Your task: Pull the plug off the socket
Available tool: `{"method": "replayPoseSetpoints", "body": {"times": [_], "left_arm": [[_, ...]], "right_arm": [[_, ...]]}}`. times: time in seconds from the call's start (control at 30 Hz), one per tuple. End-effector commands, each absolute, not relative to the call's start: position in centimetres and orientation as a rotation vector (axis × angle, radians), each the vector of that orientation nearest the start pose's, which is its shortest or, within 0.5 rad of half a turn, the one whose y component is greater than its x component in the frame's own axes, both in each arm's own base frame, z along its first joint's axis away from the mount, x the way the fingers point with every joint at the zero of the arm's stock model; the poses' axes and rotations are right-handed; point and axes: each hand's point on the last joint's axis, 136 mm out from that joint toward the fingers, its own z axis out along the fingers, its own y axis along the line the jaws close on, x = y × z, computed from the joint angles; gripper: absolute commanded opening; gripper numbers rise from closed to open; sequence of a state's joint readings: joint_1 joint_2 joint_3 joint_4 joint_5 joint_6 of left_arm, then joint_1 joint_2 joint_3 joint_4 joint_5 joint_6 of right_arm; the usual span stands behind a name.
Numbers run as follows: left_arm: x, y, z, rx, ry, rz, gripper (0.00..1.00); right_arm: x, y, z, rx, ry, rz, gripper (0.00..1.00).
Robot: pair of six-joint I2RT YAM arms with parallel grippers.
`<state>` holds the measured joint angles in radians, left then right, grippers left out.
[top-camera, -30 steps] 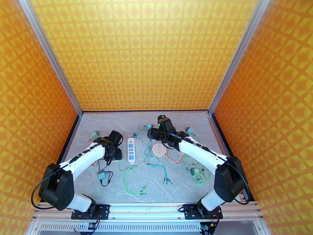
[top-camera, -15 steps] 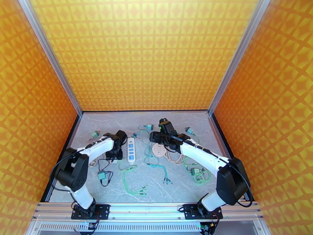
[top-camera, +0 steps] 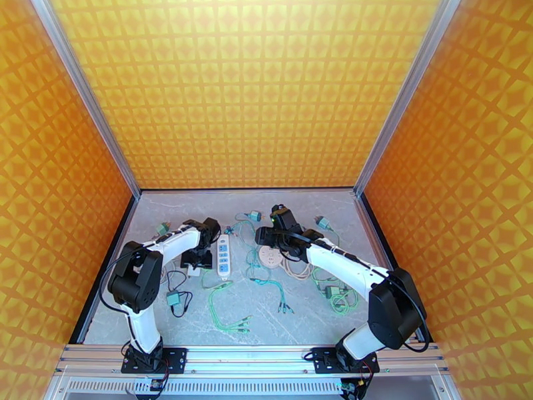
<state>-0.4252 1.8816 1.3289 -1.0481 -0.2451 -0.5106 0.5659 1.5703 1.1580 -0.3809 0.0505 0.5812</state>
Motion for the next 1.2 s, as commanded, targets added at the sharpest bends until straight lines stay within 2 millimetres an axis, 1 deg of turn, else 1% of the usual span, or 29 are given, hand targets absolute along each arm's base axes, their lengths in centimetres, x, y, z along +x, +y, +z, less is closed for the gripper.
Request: {"method": "replayPoseSetpoints", "body": {"times": [0.0,0.03,0.17,0.23,0.27,0.3,0.37,0.4,0.43,0.47,0.6,0.7,0.77,0.8,0.9,0.97,1.0,1.07,1.17], "left_arm": [[32.6,-9.8,6.2,-0.109,3.019,0.362,0.79],[32.7,-9.8,6.6,-0.112,3.012,0.357,0.83],[33.2,-10.0,8.2,-0.115,2.984,0.33,0.87],[33.5,-10.1,9.3,-0.121,2.961,0.311,0.88],[33.7,-10.2,9.9,-0.128,2.947,0.299,0.88],[33.9,-10.3,10.4,-0.13,2.932,0.283,0.89],[34.4,-10.5,12.1,-0.139,2.882,0.243,0.97],[34.7,-10.5,13.0,-0.145,2.855,0.22,0.97],[34.9,-10.5,13.9,-0.153,2.825,0.196,0.98],[35.1,-10.4,14.8,-0.169,2.792,0.177,1.0],[36.0,-8.6,19.2,-0.264,2.585,0.113,0.99],[35.9,-6.7,22.4,-0.326,2.405,0.078,0.99],[35.4,-5.0,23.9,-0.374,2.299,0.067,0.99],[35.1,-3.9,24.3,-0.411,2.249,0.066,0.99],[34.4,-1.3,25.0,-0.409,2.078,0.109,0.99],[33.8,-0.3,25.0,-0.348,1.98,0.137,0.99],[33.5,0.2,24.7,-0.333,1.942,0.153,0.99],[33.2,1.4,23.5,-0.324,1.905,0.192,0.99],[33.1,3.8,20.3,-0.381,1.948,0.27,0.99]], "right_arm": [[37.9,22.2,16.7,0.059,2.394,0.458,0.7],[37.9,22.2,16.8,0.059,2.392,0.457,0.71],[38.0,21.9,17.0,0.058,2.387,0.436,0.75],[38.1,21.6,17.2,0.056,2.382,0.413,0.76],[38.1,21.3,17.4,0.058,2.378,0.392,0.78],[38.2,20.9,17.6,0.063,2.374,0.366,0.8],[38.2,19.9,18.2,0.068,2.353,0.306,0.86],[38.3,19.3,18.6,0.075,2.339,0.275,0.9],[38.2,18.6,19.0,0.083,2.325,0.236,0.96],[38.2,18.1,19.4,0.088,2.312,0.206,0.98],[37.7,15.1,20.9,0.103,2.247,0.041,0.98],[37.1,12.7,21.7,0.117,2.192,-0.08,0.98],[36.6,11.1,21.9,0.122,2.153,-0.16,0.99],[36.5,10.2,22.0,0.113,2.127,-0.219,0.99],[35.8,7.1,21.6,0.119,2.036,-0.414,0.98],[35.4,5.2,21.4,0.126,1.971,-0.507,0.99],[35.1,4.3,21.2,0.136,1.951,-0.531,0.98],[34.9,2.4,20.6,0.178,1.93,-0.56,0.98],[34.9,-0.2,18.9,0.224,1.93,-0.614,0.99]]}}
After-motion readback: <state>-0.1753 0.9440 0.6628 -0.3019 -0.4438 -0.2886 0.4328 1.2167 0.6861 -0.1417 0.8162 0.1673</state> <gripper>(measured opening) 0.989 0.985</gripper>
